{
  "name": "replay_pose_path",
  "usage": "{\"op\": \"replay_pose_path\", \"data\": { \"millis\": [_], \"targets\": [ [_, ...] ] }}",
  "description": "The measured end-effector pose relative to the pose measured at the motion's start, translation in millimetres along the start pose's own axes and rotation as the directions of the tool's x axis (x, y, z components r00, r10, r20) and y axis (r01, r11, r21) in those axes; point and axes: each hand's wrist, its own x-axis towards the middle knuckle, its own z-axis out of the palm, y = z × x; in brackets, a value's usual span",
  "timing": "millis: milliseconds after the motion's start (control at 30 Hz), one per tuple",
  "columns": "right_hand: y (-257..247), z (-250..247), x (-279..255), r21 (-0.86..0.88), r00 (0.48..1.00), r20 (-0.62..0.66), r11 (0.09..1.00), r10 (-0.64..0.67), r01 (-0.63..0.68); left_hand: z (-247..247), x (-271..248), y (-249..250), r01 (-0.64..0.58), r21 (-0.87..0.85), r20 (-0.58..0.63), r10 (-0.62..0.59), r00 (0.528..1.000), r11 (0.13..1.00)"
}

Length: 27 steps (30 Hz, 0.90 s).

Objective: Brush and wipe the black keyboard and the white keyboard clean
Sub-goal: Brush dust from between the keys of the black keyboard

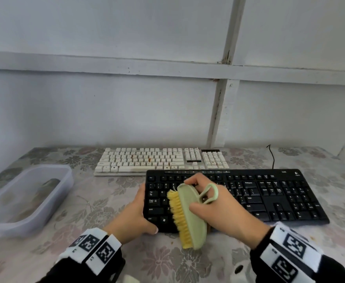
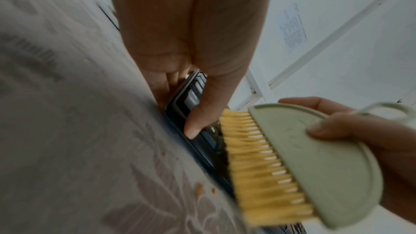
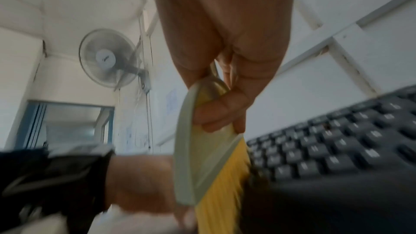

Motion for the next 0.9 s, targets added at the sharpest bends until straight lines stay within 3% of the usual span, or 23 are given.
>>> {"op": "replay_pose_path", "data": {
  "millis": [100,233,300,533,733,800,900],
  "targets": [
    [-15.8,-13.1,12.8,0.002,0.991,-0.114,0.998,-0.067,0.068,0.1,0.1,-0.2,0.003,0.002,0.002,-0.003,1.0,1.0],
    [-21.4,-16.8,33.8,0.055,0.967,-0.249,0.996,-0.06,0.076,0.6,1.3,-0.6,0.003,0.014,0.009,-0.004,1.0,1.0],
    [-15.5,-11.6,32.2,0.053,0.971,-0.237,0.997,-0.037,0.051,0.6,2.5,-2.1,0.003,0.014,0.012,-0.003,1.0,1.0],
    [-1.5,-2.6,0.0,-0.021,0.999,0.003,0.999,0.038,-0.038,-0.3,8.7,-7.4,0.009,0.033,0.023,-0.009,1.0,0.999],
    [-19.1,-12.5,25.5,0.147,0.981,-0.193,0.987,-0.03,0.06,-1.3,5.9,-4.6,0.004,0.043,0.046,-0.006,0.999,0.999],
    [-15.9,-5.7,31.7,0.122,0.979,-0.2,0.99,-0.048,0.074,-1.8,5.2,-3.7,-0.003,0.033,0.056,0.001,0.998,0.999],
    [-6.8,4.9,25.4,0.057,0.992,-0.113,0.997,-0.049,0.055,-2.1,4.0,-2.2,-0.013,0.002,0.06,0.013,0.998,1.0]
  ]
}}
